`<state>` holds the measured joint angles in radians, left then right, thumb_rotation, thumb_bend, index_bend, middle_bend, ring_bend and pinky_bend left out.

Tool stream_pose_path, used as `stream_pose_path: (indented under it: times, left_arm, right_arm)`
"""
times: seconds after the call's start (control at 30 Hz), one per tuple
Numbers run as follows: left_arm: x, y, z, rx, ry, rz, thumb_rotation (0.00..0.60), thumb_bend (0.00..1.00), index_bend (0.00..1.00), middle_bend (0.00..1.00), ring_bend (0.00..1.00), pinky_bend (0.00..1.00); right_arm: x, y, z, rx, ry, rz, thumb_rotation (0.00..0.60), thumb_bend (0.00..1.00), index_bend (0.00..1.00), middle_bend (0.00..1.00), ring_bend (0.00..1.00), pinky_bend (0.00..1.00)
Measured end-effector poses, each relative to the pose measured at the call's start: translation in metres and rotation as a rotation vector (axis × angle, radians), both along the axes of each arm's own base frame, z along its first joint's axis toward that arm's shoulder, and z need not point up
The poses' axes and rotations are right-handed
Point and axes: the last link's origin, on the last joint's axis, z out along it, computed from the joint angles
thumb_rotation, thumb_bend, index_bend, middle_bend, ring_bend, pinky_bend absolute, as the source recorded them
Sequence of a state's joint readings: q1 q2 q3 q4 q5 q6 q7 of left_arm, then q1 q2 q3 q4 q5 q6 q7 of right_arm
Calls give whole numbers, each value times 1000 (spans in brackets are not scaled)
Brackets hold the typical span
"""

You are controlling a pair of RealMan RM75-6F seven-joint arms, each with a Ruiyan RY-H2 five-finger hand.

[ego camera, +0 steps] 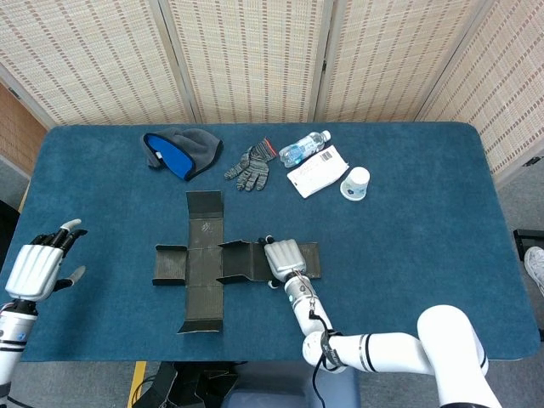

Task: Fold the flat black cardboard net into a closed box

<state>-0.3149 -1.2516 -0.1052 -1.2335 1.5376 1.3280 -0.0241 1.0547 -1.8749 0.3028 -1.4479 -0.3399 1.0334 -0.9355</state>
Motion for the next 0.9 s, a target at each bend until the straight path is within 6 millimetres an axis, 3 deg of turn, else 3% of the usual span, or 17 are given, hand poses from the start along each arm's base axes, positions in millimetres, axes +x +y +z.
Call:
stream_pose_path:
  times: [0.23,0.47,0.67,0.9]
  left_arm:
    - [-6,32,-29,-55,113,-103,600,115,108,191,523,472]
    - [6,55,-72,-117,114,-184,600,108,8,116,491,472]
    - [11,63,-93,-161,140,-203,600,107,0,89,477,472]
    - [10,63,-105,-182,143,-200,600,107,0,73,476,472]
  right_arm:
    - [-4,-3,7,7,4,5,600,274,161,257,811,935]
    - [-6,-4,9,13,3,9,600,274,161,257,811,935]
    - [-8,-5,10,14,1,10,600,266,161,257,811,936]
    - [-8,-4,12,16,-9,10,600,264,161,257,811,935]
